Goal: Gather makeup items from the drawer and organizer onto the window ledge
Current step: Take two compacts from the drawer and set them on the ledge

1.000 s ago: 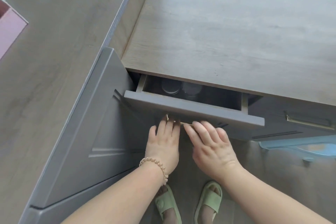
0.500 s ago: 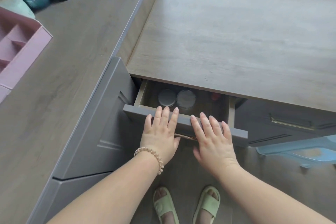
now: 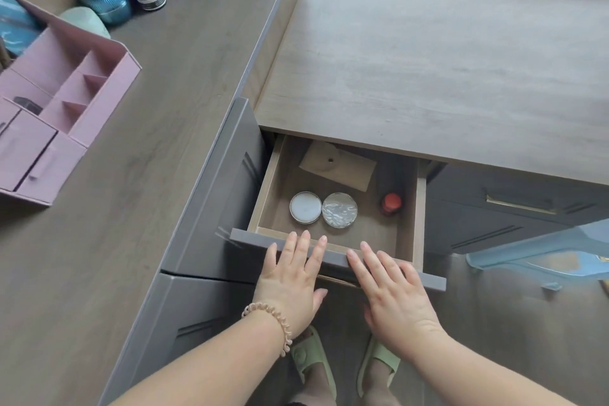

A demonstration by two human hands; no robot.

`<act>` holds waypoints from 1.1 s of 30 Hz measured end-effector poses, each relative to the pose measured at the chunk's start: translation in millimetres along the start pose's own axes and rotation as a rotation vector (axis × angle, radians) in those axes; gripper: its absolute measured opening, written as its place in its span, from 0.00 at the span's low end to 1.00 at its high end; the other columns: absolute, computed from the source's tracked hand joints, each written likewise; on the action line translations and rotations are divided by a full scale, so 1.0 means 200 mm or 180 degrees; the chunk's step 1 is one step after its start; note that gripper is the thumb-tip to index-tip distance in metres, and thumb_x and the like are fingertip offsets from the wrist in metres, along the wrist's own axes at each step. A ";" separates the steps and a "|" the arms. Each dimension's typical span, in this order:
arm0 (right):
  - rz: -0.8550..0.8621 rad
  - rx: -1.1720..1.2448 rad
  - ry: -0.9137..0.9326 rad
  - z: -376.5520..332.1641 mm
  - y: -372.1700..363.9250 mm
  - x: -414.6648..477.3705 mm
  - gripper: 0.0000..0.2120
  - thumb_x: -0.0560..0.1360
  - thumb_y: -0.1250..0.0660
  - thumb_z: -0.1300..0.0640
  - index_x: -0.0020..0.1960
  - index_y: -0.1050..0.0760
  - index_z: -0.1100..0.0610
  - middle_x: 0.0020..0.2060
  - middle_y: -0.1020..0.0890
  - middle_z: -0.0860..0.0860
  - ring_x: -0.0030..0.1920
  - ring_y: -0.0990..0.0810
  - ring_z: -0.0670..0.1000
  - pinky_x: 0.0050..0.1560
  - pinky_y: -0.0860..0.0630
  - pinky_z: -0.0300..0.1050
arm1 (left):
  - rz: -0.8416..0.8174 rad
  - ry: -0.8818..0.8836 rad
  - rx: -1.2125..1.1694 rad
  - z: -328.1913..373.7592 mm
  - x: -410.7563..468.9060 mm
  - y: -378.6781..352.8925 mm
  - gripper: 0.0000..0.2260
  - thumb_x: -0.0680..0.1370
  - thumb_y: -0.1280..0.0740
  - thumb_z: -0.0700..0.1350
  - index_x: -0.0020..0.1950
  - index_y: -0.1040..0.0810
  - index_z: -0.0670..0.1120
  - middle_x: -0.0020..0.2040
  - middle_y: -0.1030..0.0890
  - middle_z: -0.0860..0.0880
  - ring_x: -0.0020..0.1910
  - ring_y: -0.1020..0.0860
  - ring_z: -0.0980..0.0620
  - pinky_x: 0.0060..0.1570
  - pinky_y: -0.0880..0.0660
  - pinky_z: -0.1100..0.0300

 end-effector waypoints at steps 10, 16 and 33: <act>0.0072 0.0095 0.0014 -0.06 0.05 -0.08 0.29 0.72 0.45 0.43 0.71 0.36 0.53 0.66 0.26 0.53 0.59 0.23 0.55 0.51 0.30 0.51 | 0.0188 -0.0184 -0.0143 -0.03 -0.09 0.06 0.29 0.77 0.49 0.62 0.76 0.46 0.52 0.74 0.36 0.45 0.71 0.36 0.47 0.68 0.54 0.45; 0.0369 0.0004 -0.0130 0.03 0.22 0.29 0.30 0.69 0.33 0.49 0.70 0.33 0.53 0.68 0.28 0.55 0.65 0.27 0.57 0.56 0.28 0.53 | 0.0623 -0.0080 0.0004 -0.15 0.22 0.24 0.30 0.78 0.43 0.55 0.77 0.51 0.52 0.77 0.43 0.48 0.74 0.44 0.49 0.69 0.55 0.45; -0.0354 0.0050 0.0246 0.12 -0.36 0.75 0.42 0.62 0.24 0.49 0.72 0.38 0.55 0.66 0.29 0.61 0.58 0.24 0.62 0.62 0.31 0.59 | -0.0447 0.0365 0.0477 -0.20 0.78 -0.22 0.27 0.77 0.46 0.42 0.76 0.50 0.44 0.68 0.31 0.40 0.62 0.27 0.41 0.71 0.54 0.39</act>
Point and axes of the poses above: each hand's wrist, its own x-axis towards the middle knuckle, its own y-axis out of the back of the hand, z = x × y, the point moved 6 cm from there along x, towards the middle knuckle
